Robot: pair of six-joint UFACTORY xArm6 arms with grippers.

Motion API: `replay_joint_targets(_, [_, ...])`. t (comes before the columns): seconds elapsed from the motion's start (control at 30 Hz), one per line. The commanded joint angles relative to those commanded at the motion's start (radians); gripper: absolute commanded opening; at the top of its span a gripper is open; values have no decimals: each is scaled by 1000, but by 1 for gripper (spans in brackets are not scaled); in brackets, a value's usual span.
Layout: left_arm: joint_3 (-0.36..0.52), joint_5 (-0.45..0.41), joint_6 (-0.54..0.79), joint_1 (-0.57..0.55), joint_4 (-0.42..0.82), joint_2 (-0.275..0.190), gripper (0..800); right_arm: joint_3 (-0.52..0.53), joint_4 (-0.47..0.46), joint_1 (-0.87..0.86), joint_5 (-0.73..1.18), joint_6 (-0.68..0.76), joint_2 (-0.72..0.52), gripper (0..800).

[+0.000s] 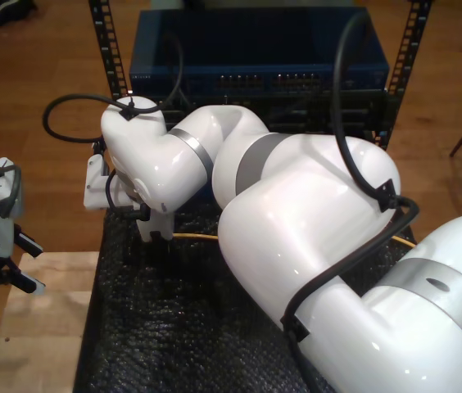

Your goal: Grab the cable and plug it in

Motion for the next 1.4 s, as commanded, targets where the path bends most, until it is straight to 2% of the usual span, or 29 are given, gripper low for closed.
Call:
replay_joint_targets(0.27, [0,0,-2,0,0,0,800,0,-2,6,-2,0,0,246])
replay_joint_targets(0.67, [0,0,-2,0,0,0,800,3,-52,9,0,34,2,206])
replay_joint_targets(1.17, [0,0,-2,0,0,0,800,3,-54,12,0,35,0,165])
replay_joint_targets(1.27, [0,0,-2,0,0,0,800,3,-54,12,0,35,0,139])
replay_joint_targets(1.4, [0,0,-2,0,0,0,800,3,-58,18,0,37,0,45])
